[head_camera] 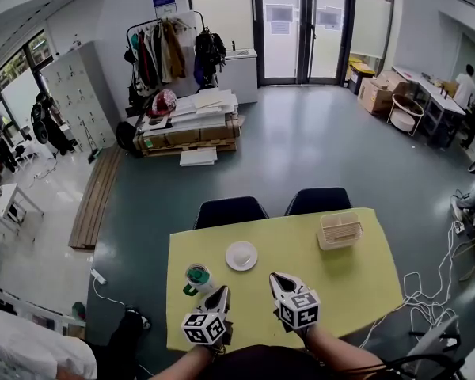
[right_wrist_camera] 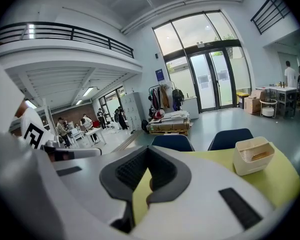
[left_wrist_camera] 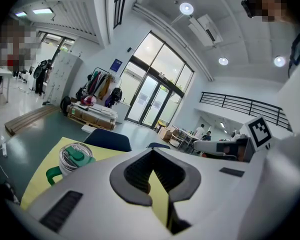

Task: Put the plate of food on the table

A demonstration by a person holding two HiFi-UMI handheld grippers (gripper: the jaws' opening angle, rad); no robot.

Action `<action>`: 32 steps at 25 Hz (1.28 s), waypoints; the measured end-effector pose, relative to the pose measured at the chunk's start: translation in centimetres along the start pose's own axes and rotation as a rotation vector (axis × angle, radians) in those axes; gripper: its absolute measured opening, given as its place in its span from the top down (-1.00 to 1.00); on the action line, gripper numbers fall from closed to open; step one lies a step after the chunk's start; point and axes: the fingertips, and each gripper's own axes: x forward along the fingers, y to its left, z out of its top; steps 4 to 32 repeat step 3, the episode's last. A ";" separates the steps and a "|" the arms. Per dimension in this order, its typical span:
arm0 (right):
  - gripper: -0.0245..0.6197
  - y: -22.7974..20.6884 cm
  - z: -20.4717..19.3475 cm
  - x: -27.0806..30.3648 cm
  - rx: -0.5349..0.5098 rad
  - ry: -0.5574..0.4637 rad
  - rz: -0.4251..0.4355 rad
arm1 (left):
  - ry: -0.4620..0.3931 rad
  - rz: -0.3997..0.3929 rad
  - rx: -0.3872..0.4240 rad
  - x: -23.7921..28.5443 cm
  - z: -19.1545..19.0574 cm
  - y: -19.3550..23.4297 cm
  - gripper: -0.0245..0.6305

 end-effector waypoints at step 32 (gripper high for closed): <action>0.89 -0.5 -0.1 -0.1 0.001 -0.001 -0.002 | 0.001 0.000 -0.001 0.4 -0.2 -0.2 0.90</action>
